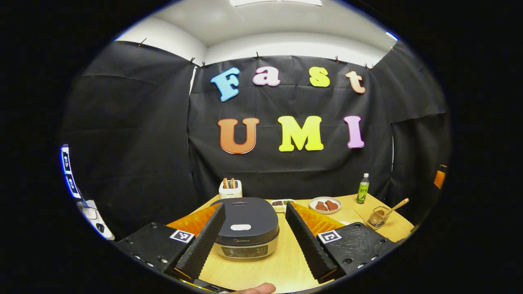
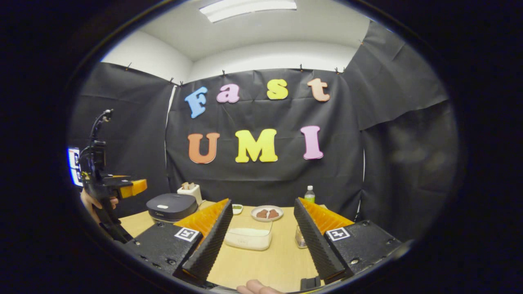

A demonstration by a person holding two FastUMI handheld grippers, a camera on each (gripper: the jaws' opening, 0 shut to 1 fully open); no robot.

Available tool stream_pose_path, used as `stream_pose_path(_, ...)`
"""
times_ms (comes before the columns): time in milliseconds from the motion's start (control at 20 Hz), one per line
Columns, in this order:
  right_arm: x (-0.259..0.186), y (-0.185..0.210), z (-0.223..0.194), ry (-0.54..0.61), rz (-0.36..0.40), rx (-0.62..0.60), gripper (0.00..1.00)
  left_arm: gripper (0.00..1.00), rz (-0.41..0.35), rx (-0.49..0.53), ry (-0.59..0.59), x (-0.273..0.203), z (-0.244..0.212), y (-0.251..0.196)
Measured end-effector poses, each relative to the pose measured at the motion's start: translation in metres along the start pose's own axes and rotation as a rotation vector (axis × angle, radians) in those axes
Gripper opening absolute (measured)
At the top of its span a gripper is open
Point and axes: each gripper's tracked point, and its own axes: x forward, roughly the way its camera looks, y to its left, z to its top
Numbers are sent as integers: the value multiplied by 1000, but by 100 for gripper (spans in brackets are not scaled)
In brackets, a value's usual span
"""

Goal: Close the left gripper, press the button to open the rice cooker; take a wooden spoon from the chopstick holder with the right hand, scoop a spoonful of rice and pour it into the rice cooker, then put the wooden spoon back into the chopstick holder.

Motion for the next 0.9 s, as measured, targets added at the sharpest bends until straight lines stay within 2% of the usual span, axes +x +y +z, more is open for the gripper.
stream_pose_path(200,-5,1,2,-3,1,-14,98,94,-17,16,15,-28,-10,-15)
stream_pose_path(350,-7,-3,5,-9,-15,-17,96,94,-9,49,-17,-52,-5,-18)
stream_pose_path(450,-8,-2,5,-3,-15,-25,96,94,-29,21,-41,-69,0,-30)
stream_pose_path(500,-9,-2,5,0,-13,-28,98,85,-43,1,-51,-74,4,-36)
stream_pose_path(600,-13,-3,5,4,-16,-33,98,100,-45,-27,-49,-81,4,-41)
stream_pose_path(650,-16,-5,6,5,-21,-36,96,85,-45,-27,-49,-86,4,-42)
stream_pose_path(700,-17,-8,7,5,-30,-31,96,94,-41,-23,-51,-87,4,-43)
stream_pose_path(900,-22,-27,5,4,-84,-9,96,94,-12,6,-67,-89,-2,-42)
